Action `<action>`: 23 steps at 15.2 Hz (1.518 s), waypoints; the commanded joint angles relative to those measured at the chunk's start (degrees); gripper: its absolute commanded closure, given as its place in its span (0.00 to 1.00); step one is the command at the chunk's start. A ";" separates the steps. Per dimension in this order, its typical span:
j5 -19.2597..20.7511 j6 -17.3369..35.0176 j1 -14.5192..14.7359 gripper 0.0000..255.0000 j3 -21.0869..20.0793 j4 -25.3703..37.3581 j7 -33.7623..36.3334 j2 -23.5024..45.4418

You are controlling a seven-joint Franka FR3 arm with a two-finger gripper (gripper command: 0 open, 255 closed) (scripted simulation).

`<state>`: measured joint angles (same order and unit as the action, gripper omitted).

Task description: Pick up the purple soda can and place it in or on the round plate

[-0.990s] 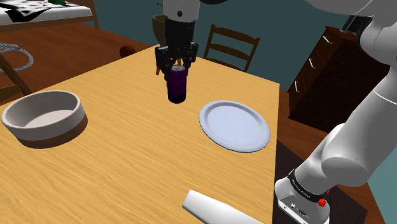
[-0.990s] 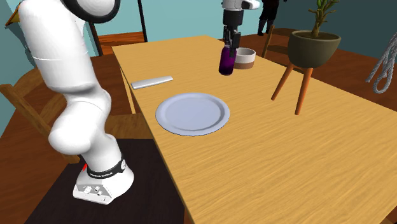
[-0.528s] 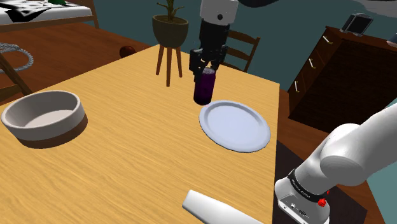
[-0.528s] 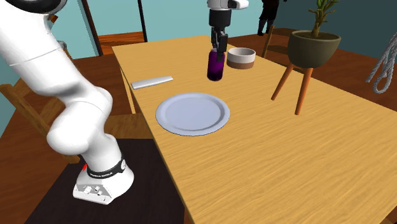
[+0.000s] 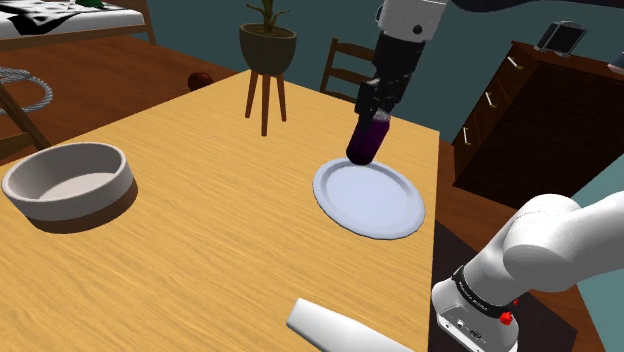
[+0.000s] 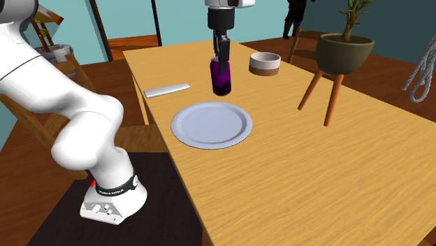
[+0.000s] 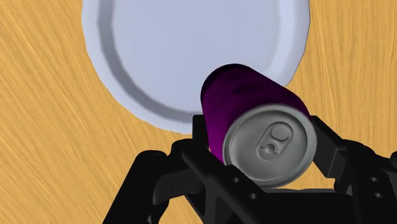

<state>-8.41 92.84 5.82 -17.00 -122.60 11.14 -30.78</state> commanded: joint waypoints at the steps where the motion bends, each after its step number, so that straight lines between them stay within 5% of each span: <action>1: 0.06 -1.49 0.03 1.00 2.11 -2.87 -2.22 -4.20; 23: -1.25 11.42 0.91 1.00 2.10 -20.81 -4.29 -9.09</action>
<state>-9.56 103.73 6.67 -14.78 -142.90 6.80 -39.84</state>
